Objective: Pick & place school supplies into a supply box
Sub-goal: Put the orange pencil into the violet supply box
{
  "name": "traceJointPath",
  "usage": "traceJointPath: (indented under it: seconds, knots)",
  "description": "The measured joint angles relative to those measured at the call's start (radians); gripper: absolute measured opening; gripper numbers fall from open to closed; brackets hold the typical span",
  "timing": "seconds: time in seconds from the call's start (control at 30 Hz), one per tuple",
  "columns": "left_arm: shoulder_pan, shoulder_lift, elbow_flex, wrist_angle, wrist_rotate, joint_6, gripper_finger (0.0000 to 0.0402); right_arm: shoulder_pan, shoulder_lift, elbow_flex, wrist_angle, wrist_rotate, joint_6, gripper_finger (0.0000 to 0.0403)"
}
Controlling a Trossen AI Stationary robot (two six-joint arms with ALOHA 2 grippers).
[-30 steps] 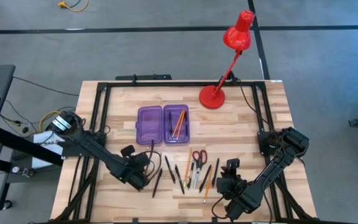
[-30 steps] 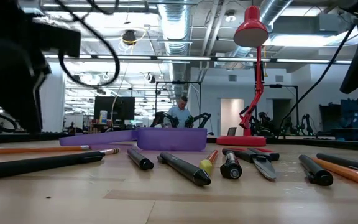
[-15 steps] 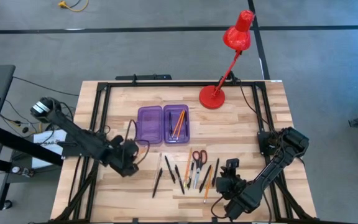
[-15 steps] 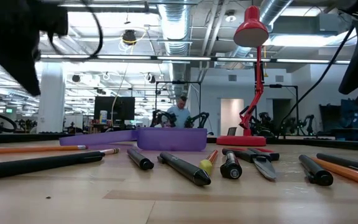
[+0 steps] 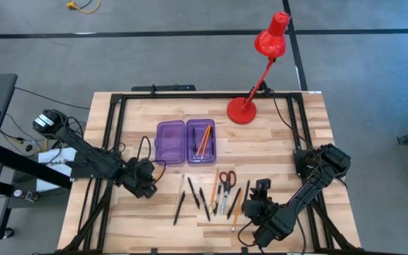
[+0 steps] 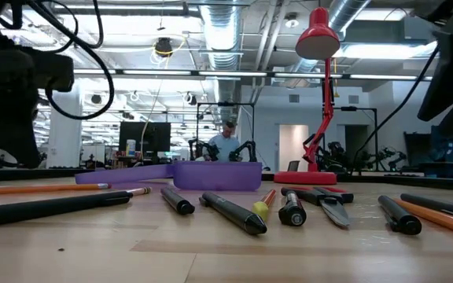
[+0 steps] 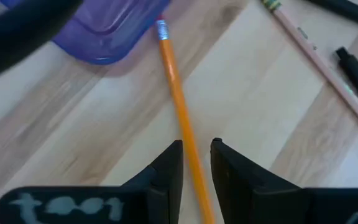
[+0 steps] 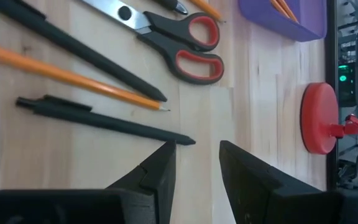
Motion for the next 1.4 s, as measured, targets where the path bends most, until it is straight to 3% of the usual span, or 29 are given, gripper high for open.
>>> traceJointPath:
  seconds: [0.27, 0.7, 1.4]
  knots:
    - [0.044, 0.03, 0.0, 0.013, -0.044, 0.011, 0.0067, -0.016, 0.0, 0.0, 0.001, 0.0, -0.002, 0.0118]
    - [0.068, 0.216, 0.031, 0.089, 0.022, 0.06, 0.0068, -0.013, 0.0, 0.0, -0.013, -0.002, -0.01, 0.0118]
    - [-0.018, 0.228, 0.075, 0.031, 0.163, 0.227, 0.0067, -0.014, 0.0, 0.0, -0.008, 0.0, -0.01, 0.0118]
